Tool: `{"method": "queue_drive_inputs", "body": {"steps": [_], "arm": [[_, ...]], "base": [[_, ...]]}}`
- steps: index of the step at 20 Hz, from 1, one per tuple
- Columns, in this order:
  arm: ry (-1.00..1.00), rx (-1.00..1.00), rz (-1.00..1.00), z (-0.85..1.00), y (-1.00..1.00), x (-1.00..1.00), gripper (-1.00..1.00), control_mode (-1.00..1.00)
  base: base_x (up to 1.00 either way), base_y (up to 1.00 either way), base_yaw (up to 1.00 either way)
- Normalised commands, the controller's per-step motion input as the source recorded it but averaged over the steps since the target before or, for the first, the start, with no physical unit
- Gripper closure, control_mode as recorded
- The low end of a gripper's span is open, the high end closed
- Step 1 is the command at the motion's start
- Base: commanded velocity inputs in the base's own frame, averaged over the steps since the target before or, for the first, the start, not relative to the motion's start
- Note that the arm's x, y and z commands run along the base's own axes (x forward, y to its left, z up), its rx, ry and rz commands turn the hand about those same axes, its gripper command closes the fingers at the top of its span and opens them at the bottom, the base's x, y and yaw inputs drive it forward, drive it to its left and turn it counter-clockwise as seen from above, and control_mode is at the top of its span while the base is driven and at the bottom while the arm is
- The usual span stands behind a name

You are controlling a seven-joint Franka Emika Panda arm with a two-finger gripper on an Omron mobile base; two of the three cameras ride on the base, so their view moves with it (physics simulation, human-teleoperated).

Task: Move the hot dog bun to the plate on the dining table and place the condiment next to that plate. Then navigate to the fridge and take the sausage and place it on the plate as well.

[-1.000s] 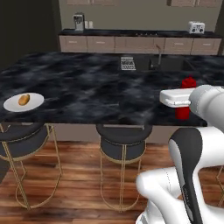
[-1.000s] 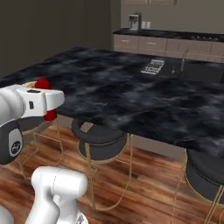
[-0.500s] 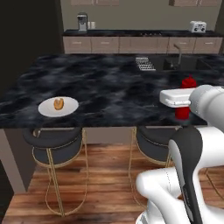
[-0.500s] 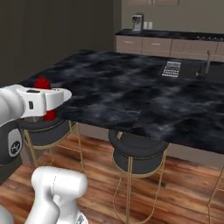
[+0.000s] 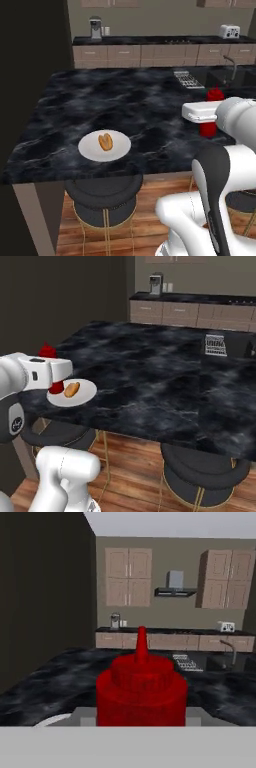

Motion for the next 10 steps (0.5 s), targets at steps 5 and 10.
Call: {"method": "queue_drive_inputs", "body": {"steps": [5, 10], "arm": [[0.00, 0.00, 0.00, 0.00, 0.00, 0.00, 1.00, 1.00], [0.00, 0.01, 0.03, -0.01, -0.06, 0.20, 1.00, -1.00]], "base": [[0.64, 0.22, 0.00], [0.80, -0.02, 0.01]]}}
